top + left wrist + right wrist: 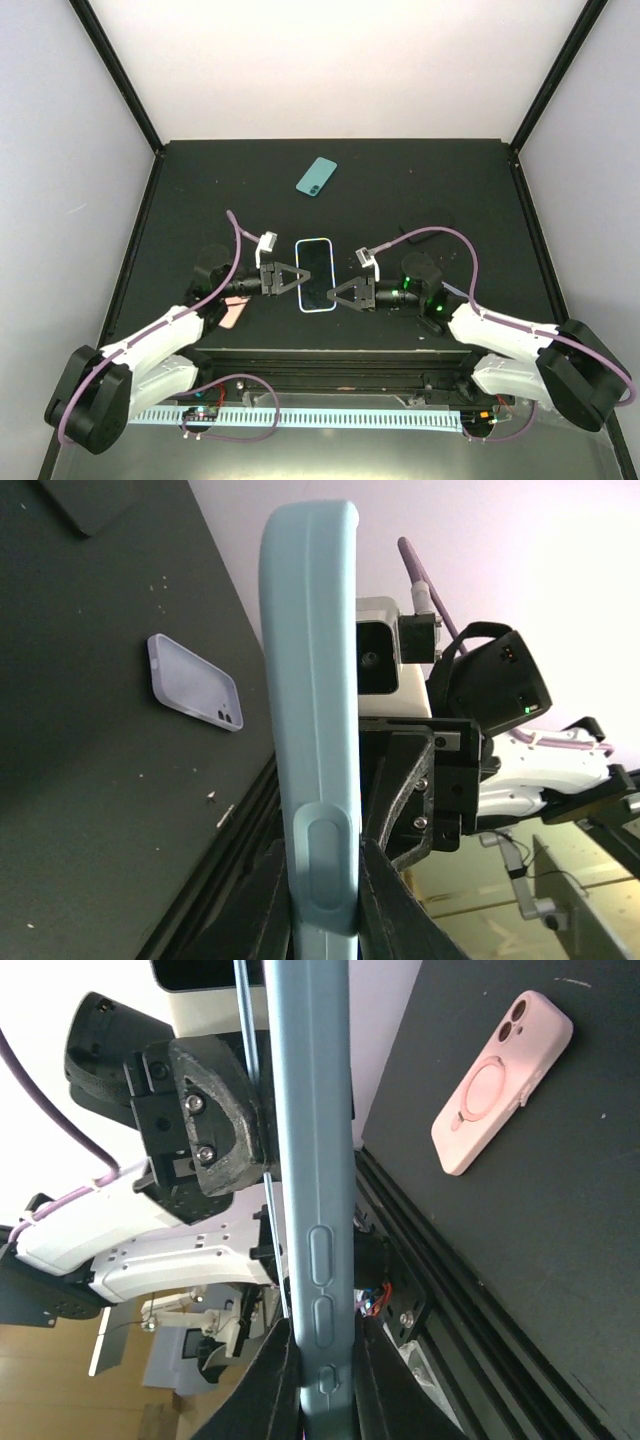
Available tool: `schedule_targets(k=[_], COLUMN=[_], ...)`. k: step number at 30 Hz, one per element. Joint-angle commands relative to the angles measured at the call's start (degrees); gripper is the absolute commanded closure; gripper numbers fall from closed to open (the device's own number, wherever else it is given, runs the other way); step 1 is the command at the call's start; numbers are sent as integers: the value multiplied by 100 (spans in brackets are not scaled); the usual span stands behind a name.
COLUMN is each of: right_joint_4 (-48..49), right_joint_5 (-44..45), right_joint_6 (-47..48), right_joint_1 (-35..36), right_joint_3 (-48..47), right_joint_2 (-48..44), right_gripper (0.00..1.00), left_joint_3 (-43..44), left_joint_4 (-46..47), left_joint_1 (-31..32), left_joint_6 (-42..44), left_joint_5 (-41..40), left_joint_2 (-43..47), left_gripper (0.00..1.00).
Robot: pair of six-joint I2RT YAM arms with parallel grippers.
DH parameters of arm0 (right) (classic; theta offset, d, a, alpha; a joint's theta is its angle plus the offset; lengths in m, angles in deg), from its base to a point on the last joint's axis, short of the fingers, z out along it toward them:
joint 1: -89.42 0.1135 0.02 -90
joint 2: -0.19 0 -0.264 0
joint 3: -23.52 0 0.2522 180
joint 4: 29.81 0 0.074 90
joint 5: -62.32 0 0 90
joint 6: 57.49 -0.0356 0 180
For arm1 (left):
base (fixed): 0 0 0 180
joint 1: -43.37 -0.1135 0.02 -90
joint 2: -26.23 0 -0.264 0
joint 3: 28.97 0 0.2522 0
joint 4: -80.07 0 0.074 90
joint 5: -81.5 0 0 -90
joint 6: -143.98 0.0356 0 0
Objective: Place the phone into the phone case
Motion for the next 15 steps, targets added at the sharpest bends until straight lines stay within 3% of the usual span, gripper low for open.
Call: schedule_targets(k=[1,7,15], right_joint_4=[-204,-556,-1658], right_joint_5=[176,417,785], right_joint_6=[-403,-315,811], right_joint_1=[24,21,24], right_joint_3=[-42,-128,-474], right_joint_2=[-266,-470,-966], right_gripper=[99,98,63], left_joint_3=[496,495,447], left_joint_4=[-1294,-1268,-1044], left_joint_1=[-28,-26,-27], left_joint_6=[1427,1320,843], left_joint_5=[-481,-386,103], left_joint_2=[232,410,616], left_gripper=[98,98,99])
